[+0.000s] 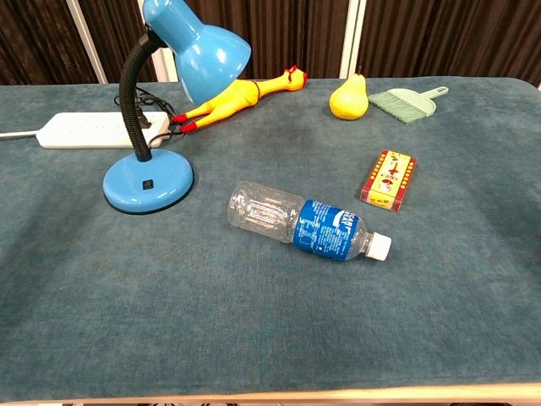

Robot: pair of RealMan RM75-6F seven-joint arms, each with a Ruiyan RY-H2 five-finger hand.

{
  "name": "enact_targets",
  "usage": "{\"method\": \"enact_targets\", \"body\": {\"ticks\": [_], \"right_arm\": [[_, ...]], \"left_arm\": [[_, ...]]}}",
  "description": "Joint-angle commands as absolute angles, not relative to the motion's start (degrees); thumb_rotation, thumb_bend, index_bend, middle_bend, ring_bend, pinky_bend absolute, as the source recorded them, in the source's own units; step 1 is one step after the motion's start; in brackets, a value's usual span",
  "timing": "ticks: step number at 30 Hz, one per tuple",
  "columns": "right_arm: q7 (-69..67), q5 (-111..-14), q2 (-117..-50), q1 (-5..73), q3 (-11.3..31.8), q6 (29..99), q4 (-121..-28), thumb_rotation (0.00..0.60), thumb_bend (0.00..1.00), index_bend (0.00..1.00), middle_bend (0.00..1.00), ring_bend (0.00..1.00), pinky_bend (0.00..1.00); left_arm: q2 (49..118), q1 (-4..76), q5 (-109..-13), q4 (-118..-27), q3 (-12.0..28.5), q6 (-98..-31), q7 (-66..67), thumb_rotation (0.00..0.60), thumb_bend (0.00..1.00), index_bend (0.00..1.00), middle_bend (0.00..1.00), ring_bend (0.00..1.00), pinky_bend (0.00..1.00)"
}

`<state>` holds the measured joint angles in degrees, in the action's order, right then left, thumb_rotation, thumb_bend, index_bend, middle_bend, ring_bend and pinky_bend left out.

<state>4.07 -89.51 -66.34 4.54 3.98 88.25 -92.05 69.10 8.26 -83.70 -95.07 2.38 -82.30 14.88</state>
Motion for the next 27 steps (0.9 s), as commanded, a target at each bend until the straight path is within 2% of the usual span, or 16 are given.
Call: {"method": "enact_targets", "body": {"ticks": [1, 27], "right_arm": [[4.0, -89.4, -66.4, 4.6, 4.0, 88.2, -92.0, 0.600, 0.31, 0.00, 0.00, 0.00, 0.08], [3.3, -88.9, -66.0, 4.3, 4.2, 88.4, -92.3, 0.600, 0.31, 0.00, 0.00, 0.00, 0.08]], "left_arm": [[69.2, 8.3, -83.7, -95.1, 2.4, -82.3, 15.1, 0.600, 0.04, 0.00, 0.00, 0.00, 0.02], [68.7, 8.4, -84.0, -96.1, 1.8, -81.7, 15.7, 0.600, 0.04, 0.00, 0.00, 0.00, 0.02]]}}
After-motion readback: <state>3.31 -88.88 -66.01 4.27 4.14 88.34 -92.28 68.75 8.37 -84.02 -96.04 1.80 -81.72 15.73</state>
